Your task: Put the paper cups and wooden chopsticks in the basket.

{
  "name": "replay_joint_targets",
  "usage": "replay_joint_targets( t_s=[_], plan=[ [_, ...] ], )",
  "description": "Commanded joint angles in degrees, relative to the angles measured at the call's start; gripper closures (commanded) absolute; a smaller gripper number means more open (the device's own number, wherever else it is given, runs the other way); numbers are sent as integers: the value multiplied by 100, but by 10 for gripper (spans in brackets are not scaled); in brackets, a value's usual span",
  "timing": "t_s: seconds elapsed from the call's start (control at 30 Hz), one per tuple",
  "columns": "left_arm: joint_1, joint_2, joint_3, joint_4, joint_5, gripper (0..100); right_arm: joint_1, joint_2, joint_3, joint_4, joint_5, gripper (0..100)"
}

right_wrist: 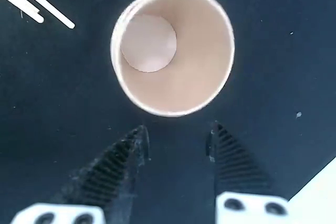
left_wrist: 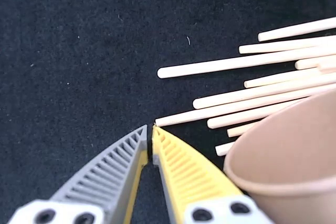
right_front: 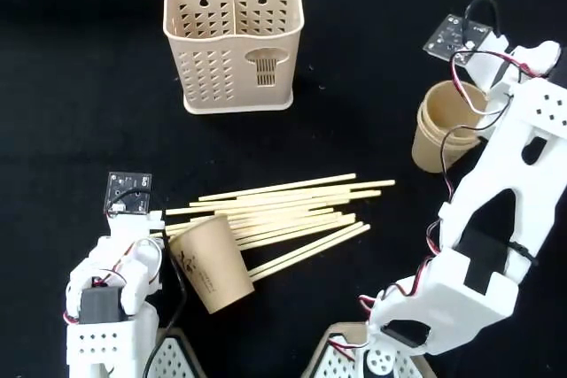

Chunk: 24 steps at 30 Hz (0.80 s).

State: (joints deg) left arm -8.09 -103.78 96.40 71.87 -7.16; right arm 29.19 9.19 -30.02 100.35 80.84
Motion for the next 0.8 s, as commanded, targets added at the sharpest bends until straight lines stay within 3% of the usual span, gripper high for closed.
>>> replay_joint_targets(
  t_s=[0.0,0.13,0.43,0.6,0.77],
  plan=[
    [-40,-44,84,105,18,967,-211,-66,-356,0,-396,793],
    [-40,-44,84,105,18,967,-554,-66,-699,0,-1240,793],
    [-40,-44,84,105,18,967,-1925,-22,-1525,0,-4527,793],
    [-13,-44,84,97,9,968,-2980,-13,-1429,-334,-5723,793],
    [-13,-44,84,97,9,968,-3789,-13,-1209,-1327,-6664,793]
  ],
)
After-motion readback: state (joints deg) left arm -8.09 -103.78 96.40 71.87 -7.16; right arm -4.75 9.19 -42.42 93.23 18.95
